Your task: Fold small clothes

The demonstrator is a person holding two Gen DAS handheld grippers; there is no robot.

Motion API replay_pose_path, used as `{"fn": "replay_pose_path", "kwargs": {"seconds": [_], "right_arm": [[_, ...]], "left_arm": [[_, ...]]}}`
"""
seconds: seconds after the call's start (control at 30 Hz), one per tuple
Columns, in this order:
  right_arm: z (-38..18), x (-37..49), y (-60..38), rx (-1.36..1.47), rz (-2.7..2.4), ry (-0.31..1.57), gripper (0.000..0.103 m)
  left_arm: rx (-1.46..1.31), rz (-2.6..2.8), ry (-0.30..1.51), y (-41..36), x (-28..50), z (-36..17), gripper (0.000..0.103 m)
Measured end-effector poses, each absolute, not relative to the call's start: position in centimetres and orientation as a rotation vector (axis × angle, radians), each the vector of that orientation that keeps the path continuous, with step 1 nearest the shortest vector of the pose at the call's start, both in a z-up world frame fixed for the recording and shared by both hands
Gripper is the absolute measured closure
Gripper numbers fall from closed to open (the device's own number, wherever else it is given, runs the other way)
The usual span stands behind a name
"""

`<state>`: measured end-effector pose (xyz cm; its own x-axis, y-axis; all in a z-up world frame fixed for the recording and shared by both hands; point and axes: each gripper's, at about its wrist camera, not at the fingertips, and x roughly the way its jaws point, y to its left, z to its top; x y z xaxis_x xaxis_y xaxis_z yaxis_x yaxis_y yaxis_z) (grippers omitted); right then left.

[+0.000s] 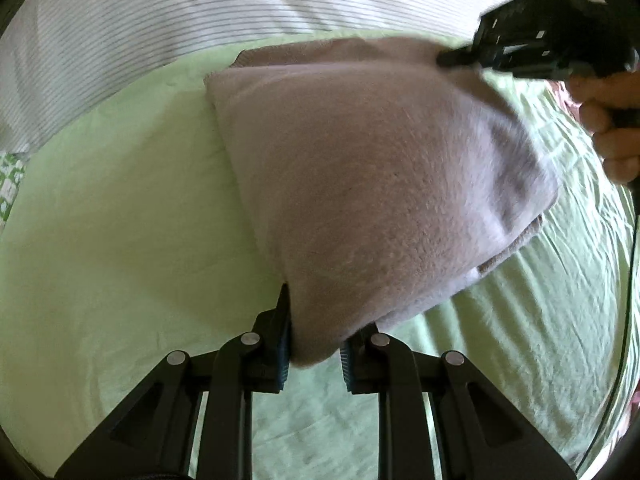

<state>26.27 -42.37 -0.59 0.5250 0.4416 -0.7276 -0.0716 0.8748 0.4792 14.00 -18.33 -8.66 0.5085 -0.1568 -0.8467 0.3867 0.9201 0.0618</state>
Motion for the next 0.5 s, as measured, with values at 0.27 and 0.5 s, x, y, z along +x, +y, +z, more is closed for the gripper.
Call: {"fn": "replay_pose_path", "kwargs": {"seconds": [0.27,0.5], "right_arm": [[-5.4,27.0,-40.9,0.322,0.212,1.034,0.093],[-3.0,21.5,-44.7,0.596,0.260,0.962,0.060]], "left_arm": [[0.312,-0.334,1.032,-18.5,15.2,-10.5,0.083],[0.306,-0.338,1.037,-18.0,16.3,-10.5,0.084]]}}
